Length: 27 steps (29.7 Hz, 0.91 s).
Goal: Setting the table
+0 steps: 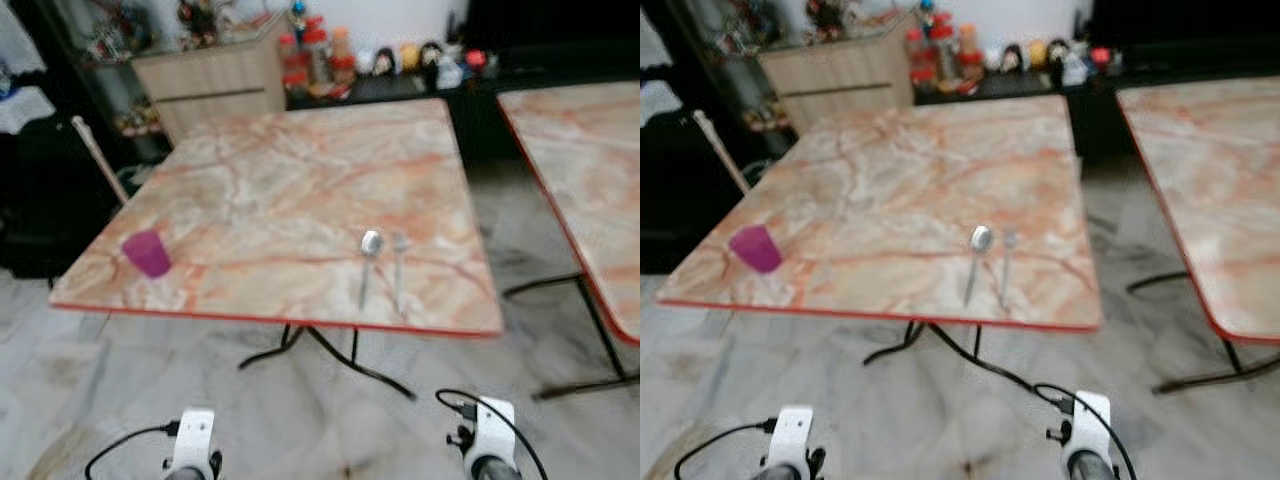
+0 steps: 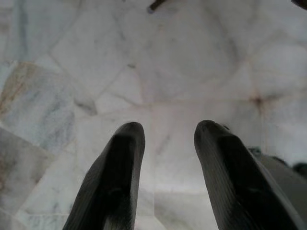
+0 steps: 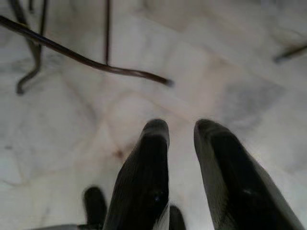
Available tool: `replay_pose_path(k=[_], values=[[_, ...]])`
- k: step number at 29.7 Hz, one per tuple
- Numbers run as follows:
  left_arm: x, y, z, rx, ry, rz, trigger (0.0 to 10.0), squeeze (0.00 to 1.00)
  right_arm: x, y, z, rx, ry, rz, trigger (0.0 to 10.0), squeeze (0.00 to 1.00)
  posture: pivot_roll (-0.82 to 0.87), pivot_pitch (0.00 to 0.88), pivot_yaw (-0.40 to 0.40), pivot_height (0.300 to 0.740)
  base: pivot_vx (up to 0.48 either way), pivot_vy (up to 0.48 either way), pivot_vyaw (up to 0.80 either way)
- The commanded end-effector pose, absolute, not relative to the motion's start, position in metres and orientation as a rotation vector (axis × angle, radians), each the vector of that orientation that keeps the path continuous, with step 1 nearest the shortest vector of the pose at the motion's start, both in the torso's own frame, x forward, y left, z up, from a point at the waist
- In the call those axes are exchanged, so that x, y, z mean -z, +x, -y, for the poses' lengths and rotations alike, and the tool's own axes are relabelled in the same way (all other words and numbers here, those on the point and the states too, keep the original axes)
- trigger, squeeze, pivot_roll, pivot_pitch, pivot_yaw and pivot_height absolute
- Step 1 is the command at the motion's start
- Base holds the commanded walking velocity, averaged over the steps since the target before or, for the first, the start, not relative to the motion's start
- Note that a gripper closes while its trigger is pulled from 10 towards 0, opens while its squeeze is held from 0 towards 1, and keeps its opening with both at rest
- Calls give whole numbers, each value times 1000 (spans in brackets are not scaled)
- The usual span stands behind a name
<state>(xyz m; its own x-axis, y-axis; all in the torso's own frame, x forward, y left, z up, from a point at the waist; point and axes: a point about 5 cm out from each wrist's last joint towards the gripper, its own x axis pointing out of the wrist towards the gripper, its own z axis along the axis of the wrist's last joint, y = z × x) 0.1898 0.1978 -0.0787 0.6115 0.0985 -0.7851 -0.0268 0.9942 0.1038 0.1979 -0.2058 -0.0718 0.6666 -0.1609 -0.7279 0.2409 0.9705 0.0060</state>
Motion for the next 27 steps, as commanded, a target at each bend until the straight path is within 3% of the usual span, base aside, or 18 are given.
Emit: replay_pose_path(k=[1,8,15,21,27], values=[[77,194,-198,-50,106,-912,10000,0,75,193,205,230,117,-820,10000,0,-111,0,124,740,409,0,0],[75,200,-186,23,96,-897,10000,0,77,185,211,272,129,-822,10000,0,-150,0,132,740,0,0,0],[69,210,-192,-18,89,-876,10000,0,78,184,207,240,109,-827,10000,0,-145,0,83,740,0,0,0],[76,200,-182,-37,49,-901,10000,0,84,173,203,99,-11,-881,10000,0,-102,0,39,740,0,0,0],[84,185,-179,-80,8,-936,10000,0,84,173,202,139,30,-880,10000,0,-99,0,38,740,0,0,0]])
